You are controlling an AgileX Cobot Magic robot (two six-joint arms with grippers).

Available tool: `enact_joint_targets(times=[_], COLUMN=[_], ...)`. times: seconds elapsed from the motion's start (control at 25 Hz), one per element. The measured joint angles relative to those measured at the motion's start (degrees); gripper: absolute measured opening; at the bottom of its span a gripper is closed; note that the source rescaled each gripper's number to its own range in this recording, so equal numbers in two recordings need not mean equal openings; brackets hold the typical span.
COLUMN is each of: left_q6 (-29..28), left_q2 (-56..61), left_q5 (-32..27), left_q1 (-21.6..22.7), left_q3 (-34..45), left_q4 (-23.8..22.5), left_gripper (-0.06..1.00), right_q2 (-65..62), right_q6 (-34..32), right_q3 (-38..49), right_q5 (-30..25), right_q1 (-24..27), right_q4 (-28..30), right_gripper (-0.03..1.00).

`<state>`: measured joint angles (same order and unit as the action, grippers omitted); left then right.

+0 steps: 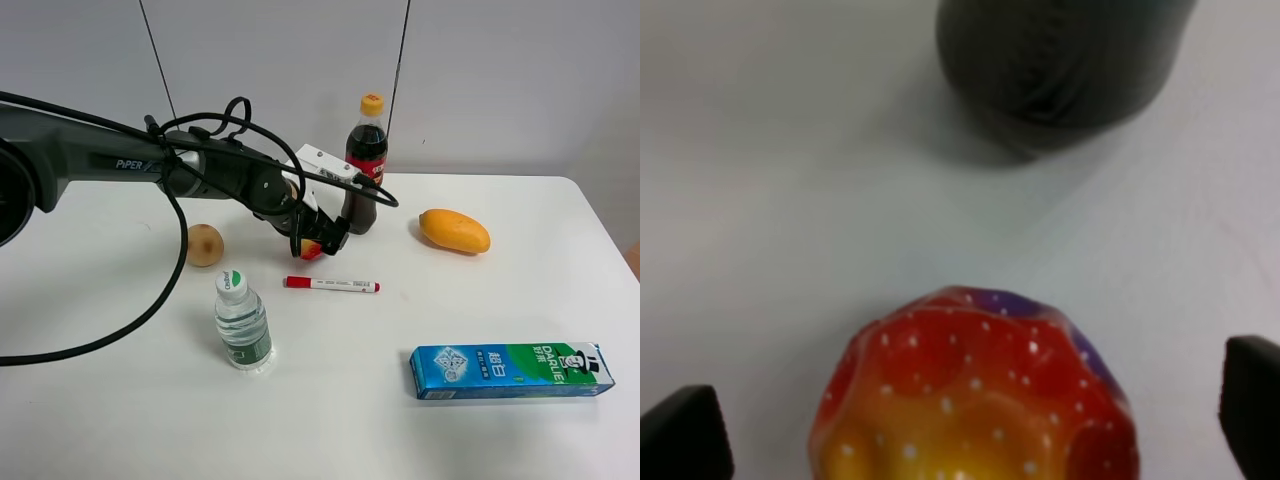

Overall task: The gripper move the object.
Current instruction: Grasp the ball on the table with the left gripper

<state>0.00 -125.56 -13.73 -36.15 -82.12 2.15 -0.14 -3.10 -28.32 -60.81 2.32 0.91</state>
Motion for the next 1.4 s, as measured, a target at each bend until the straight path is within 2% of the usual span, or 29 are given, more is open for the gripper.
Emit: enact_joint_targets(times=[0.8,1.2,1.28,1.32,1.36,1.4], left_q6=[0.0,0.0,0.0,0.0,0.0,0.0], left_q2=[-3.6,-3.6,-3.6,-3.6,-3.6,-3.6], left_q5=[0.9,3.3,3.3,3.3,3.3,3.3], left_q1=[0.8,0.8,0.8,0.8,0.8,0.8], left_q3=[0.0,0.0,0.0,0.0,0.0,0.0], left_q4=[-0.1,-0.1,-0.1,-0.1,-0.1,-0.1], left_gripper=[1.0,0.99,0.85,0.68,0.45,0.18], right_q2=[0.0,0.0,0.0,0.0,0.0,0.0], right_q6=[0.0,0.0,0.0,0.0,0.0,0.0], right_q3=[0.0,0.0,0.0,0.0,0.0,0.0], right_q5=[0.0,0.0,0.0,0.0,0.0,0.0], right_q1=[0.0,0.0,0.0,0.0,0.0,0.0], right_q4=[0.0,0.0,0.0,0.0,0.0,0.0], right_gripper=[1.0,1.0,1.0,1.0,1.0,1.0])
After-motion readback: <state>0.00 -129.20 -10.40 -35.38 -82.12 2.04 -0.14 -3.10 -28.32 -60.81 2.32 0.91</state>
